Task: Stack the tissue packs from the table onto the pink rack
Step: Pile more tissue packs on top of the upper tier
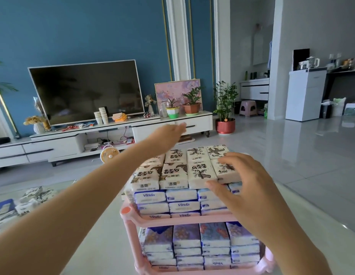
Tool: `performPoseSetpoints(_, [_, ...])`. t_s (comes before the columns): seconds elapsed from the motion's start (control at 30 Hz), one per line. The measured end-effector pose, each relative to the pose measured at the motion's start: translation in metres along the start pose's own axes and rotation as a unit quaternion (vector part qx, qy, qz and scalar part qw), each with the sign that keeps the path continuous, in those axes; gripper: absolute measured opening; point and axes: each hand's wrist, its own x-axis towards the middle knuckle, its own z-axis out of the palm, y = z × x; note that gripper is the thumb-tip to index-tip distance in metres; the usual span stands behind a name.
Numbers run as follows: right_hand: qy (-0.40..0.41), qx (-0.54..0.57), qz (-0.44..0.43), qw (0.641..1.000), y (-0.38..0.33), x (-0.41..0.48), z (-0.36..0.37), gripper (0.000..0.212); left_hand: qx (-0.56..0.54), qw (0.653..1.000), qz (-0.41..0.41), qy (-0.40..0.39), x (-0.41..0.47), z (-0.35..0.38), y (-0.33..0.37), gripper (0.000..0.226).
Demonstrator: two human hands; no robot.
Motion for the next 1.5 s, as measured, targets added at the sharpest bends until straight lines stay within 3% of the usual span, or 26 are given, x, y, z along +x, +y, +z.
performPoseSetpoints(0.13, [0.011, 0.030, 0.010, 0.999, 0.003, 0.000, -0.005, 0.050, -0.146, 0.983, -0.037, 0.102, -0.023, -0.040, -0.023, 0.045])
performPoseSetpoints(0.23, [0.041, 0.077, 0.024, 0.996, 0.005, 0.003, -0.006, 0.049, -0.294, 0.941, -0.136, 0.102, -0.051, -0.048, -0.053, 0.040])
performPoseSetpoints(0.33, [0.055, 0.168, 0.079, 0.981, 0.002, 0.008, -0.007, 0.039, -0.319, 0.920, -0.179, 0.141, -0.068, -0.037, -0.073, 0.037])
performPoseSetpoints(0.47, [0.071, 0.244, 0.110, 0.961, -0.003, 0.009, -0.008, 0.018, -0.370, 0.905, -0.165, 0.129, -0.082, -0.020, -0.072, 0.044])
performPoseSetpoints(0.53, [0.056, 0.250, 0.164, 0.953, 0.040, 0.016, -0.007, 0.015, -0.397, 0.896, -0.162, 0.118, -0.085, -0.015, -0.069, 0.047])
performPoseSetpoints(0.57, [0.011, 0.251, 0.167, 0.954, 0.066, 0.009, -0.003, 0.028, -0.413, 0.889, -0.160, 0.113, -0.086, -0.014, -0.068, 0.047])
performPoseSetpoints(0.63, [-0.023, 0.224, 0.193, 0.955, 0.231, 0.020, 0.027, 0.053, -0.440, 0.876, -0.163, 0.109, -0.086, -0.011, -0.067, 0.048])
performPoseSetpoints(0.7, [-0.027, 0.262, 0.191, 0.946, 0.278, 0.054, 0.026, 0.035, -0.460, 0.866, -0.168, 0.100, -0.085, -0.006, -0.069, 0.052])
performPoseSetpoints(0.77, [-0.036, 0.305, 0.242, 0.920, 0.165, 0.065, 0.007, 0.010, -0.491, 0.849, -0.178, 0.084, -0.084, -0.003, -0.069, 0.059])
performPoseSetpoints(0.83, [-0.075, 0.297, 0.288, 0.907, 0.073, 0.075, 0.002, 0.013, -0.509, 0.841, -0.177, 0.048, -0.083, -0.002, -0.071, 0.065])
performPoseSetpoints(0.9, [-0.074, 0.316, 0.296, 0.899, 0.034, 0.079, 0.001, 0.024, -0.501, 0.850, -0.160, 0.018, -0.081, -0.001, -0.073, 0.066])
performPoseSetpoints(0.97, [-0.091, 0.327, 0.289, 0.895, 0.014, 0.078, 0.002, 0.032, -0.477, 0.865, -0.156, -0.002, -0.080, -0.001, -0.071, 0.066])
performPoseSetpoints(1.2, [-0.135, 0.240, 0.288, 0.917, -0.002, 0.074, 0.003, 0.021, -0.411, 0.899, -0.148, -0.027, -0.070, -0.005, -0.077, 0.066])
performPoseSetpoints(1.33, [-0.145, 0.209, 0.290, 0.923, 0.004, 0.074, 0.005, 0.053, -0.350, 0.927, -0.133, -0.014, -0.069, -0.003, -0.070, 0.067])
performPoseSetpoints(1.43, [-0.144, 0.199, 0.288, 0.926, 0.000, 0.074, 0.006, 0.059, -0.314, 0.937, -0.147, -0.039, -0.066, 0.002, -0.066, 0.090])
performPoseSetpoints(1.5, [-0.148, 0.193, 0.293, 0.925, -0.003, 0.074, 0.006, 0.060, -0.283, 0.949, -0.136, -0.040, -0.066, 0.005, -0.062, 0.089])
